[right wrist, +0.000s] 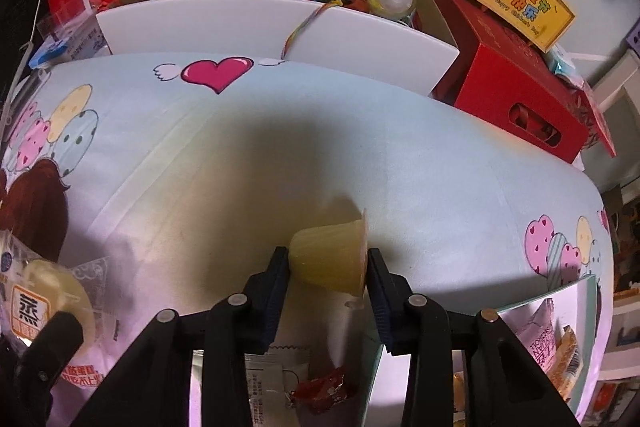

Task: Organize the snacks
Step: 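Lift both held snacks and carry them over the tray, then lower both snacks into the tray and open both tools, then withdraw both open tools toward the white sachet and red candy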

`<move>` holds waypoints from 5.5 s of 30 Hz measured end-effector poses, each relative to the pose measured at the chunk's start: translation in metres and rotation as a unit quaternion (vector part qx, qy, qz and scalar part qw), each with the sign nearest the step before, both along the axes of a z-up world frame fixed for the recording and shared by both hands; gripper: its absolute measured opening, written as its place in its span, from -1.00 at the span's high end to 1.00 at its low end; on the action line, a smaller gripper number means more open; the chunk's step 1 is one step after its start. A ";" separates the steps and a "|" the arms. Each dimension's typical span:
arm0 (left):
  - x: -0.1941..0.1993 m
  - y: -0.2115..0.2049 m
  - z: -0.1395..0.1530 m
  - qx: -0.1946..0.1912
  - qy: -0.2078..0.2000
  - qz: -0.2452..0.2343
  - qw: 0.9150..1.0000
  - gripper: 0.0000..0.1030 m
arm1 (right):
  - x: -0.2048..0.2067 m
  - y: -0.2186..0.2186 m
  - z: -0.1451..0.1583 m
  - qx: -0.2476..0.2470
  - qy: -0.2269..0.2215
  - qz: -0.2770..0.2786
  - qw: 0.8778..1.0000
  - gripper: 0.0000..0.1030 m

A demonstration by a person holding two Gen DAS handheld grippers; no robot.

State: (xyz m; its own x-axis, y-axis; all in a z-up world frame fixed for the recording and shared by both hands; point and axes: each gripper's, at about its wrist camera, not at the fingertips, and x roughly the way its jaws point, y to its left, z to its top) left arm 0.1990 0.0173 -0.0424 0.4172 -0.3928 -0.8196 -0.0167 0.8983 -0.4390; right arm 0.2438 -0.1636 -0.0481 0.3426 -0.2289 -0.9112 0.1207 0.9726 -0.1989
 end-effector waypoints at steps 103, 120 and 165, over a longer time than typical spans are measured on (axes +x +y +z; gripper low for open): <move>-0.141 -0.244 0.068 0.087 -0.088 -0.311 0.942 -0.20 | -0.245 -0.222 0.054 0.148 -0.128 -0.243 0.950 0.20; -0.121 -0.207 0.088 0.077 -0.100 -0.253 0.959 -0.22 | -0.246 -0.219 0.064 0.139 -0.133 -0.237 0.952 -0.16; -0.052 -0.033 0.051 0.103 -0.061 0.003 0.993 -0.94 | -0.186 -0.092 0.076 0.123 -0.147 -0.099 0.976 -1.00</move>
